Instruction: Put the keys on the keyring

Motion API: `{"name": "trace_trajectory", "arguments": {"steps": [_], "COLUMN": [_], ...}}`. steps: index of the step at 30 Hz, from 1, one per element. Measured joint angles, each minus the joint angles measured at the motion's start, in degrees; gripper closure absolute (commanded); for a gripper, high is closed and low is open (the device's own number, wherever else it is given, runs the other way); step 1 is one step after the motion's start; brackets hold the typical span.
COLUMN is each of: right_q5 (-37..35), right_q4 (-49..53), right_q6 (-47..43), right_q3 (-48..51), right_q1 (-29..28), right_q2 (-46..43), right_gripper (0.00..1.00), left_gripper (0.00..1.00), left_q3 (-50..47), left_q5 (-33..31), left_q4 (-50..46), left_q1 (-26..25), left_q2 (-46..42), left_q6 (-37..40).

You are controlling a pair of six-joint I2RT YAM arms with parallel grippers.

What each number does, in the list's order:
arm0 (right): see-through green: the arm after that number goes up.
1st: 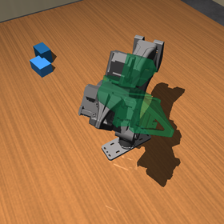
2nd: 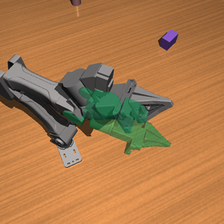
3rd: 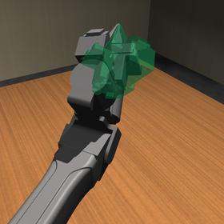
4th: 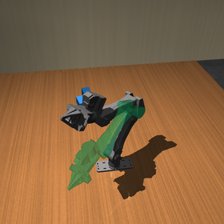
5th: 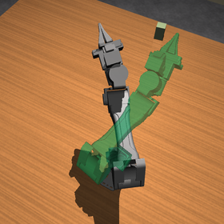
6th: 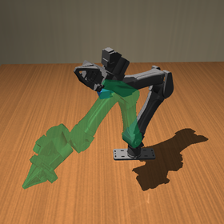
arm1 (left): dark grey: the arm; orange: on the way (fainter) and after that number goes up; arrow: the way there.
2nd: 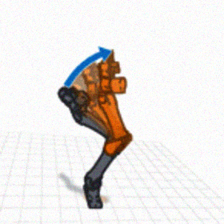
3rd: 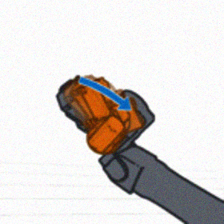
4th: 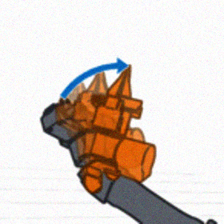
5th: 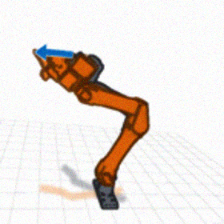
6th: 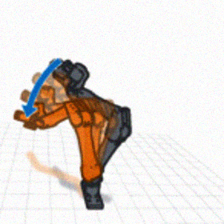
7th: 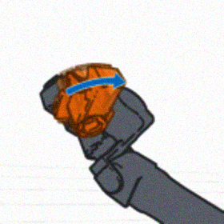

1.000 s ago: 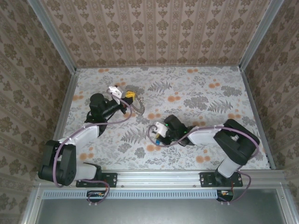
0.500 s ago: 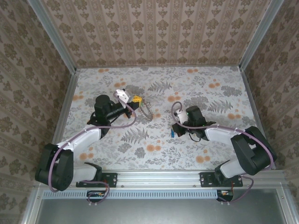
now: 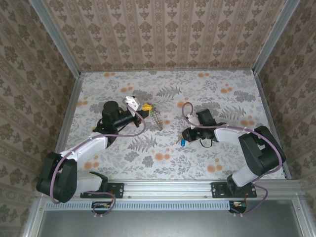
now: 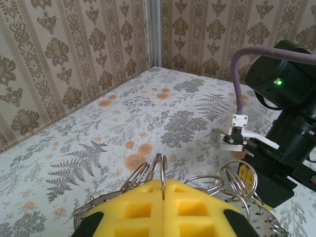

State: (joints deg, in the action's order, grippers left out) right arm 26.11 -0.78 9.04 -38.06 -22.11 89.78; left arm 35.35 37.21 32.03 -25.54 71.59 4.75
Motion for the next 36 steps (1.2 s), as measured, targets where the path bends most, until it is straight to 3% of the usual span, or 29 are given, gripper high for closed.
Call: {"name": "trace_trajectory", "arguments": {"steps": [4,10,19,29,36], "right_q5": [1.2,1.2,-7.4,-18.7,-22.9], "right_q4": [1.2,2.8,10.7,16.3,18.1], "right_q6": [0.5,1.0,1.4,0.4,0.2], "right_q3": [-1.8,-2.8,-5.2,-9.9,-10.9], "right_q1": [0.0,0.0,-2.8,-11.3,-12.7], "right_q2": [1.2,1.4,0.6,1.4,3.2], "right_gripper": [0.84,0.69,0.61,0.62,0.63], "left_gripper": [1.0,1.0,1.0,1.0,1.0], "left_q3": [0.0,0.0,0.0,0.0,-0.1], "left_q5": [0.0,0.0,-1.4,-3.9,-4.3], "left_q4": [0.0,-0.3,-2.1,-3.1,-3.4], "left_q1": [0.0,0.0,-1.2,-1.8,-1.8], "left_q2": [0.0,-0.4,-1.6,-4.3,-4.4], "left_q6": [0.0,0.3,1.2,1.6,2.0]}}
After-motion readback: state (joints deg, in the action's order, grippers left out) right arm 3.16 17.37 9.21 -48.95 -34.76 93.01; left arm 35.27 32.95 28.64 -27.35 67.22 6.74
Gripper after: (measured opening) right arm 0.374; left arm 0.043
